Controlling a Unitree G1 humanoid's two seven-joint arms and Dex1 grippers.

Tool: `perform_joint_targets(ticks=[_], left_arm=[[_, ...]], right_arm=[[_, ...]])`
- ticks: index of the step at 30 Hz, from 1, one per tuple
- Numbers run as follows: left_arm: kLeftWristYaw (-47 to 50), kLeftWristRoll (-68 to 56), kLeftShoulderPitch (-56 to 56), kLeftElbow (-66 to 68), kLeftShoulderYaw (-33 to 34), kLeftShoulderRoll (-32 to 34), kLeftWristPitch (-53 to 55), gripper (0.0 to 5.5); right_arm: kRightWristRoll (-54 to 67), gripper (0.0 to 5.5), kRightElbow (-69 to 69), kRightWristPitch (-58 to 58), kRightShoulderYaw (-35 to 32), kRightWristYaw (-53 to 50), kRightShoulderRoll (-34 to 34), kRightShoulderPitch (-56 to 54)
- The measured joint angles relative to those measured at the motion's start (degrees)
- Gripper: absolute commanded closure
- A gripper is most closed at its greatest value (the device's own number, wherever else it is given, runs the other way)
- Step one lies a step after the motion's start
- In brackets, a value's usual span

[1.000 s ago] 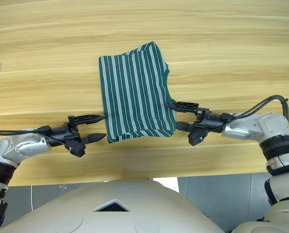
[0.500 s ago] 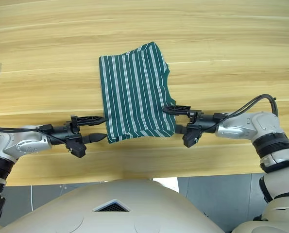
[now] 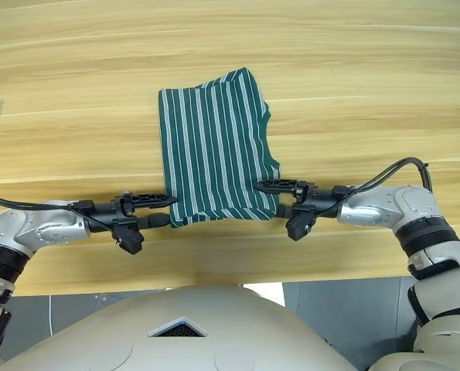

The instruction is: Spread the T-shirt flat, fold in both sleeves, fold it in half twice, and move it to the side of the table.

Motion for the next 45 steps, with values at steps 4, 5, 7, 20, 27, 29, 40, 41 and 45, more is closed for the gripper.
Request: perform_joint_targets(ticks=[4,5,7,20,27,29,40,41,45], left_arm=[[0.1,0.33,0.03,0.11,-0.25,0.02,0.17,3.2],[0.18,0.7,0.03,0.1,-0.3,0.02,0.19,3.45],[0.24,1.21,0.07,0.26,-0.58,0.05,0.3,3.81],[0.05,-0.7,-0.36,-0.1,-1.04,1.06,0.19,5.14],[-3.16,-5.6,-0.21,-0.09,-1.44,1.68,0.99,5.49],[-4.59,-7.35,0.04,-0.15,-1.69,1.98,1.5,5.49],[-19.51,-29.97,5.44,-5.92,-1.28,4.41,13.63,5.49],[-22.34,-35.54,6.29,-8.5,-0.52,5.53,17.06,5.49],[-31.3,-50.31,10.03,-20.44,2.44,11.46,28.51,5.49]], right_arm=[[-0.63,2.78,0.03,0.41,-0.02,0.0,0.32,0.43],[-0.8,3.05,0.05,0.43,-0.01,0.0,0.39,0.51],[-1.69,3.43,0.1,0.45,0.04,0.06,0.47,0.54],[-1.42,5.5,1.41,-0.51,-0.4,1.25,1.44,0.33],[0.68,5.5,2.58,-0.57,-0.55,2.5,1.95,0.39],[1.87,5.5,2.91,-0.44,-0.65,3.49,2.16,0.51],[52.08,5.5,-12.06,24.62,4.42,41.76,-0.3,9.75],[58.37,5.5,-16.11,29.97,3.21,46.04,-1.36,10.1],[68.81,5.5,-26.1,42.49,-2.29,54.21,-3.95,11.26]])
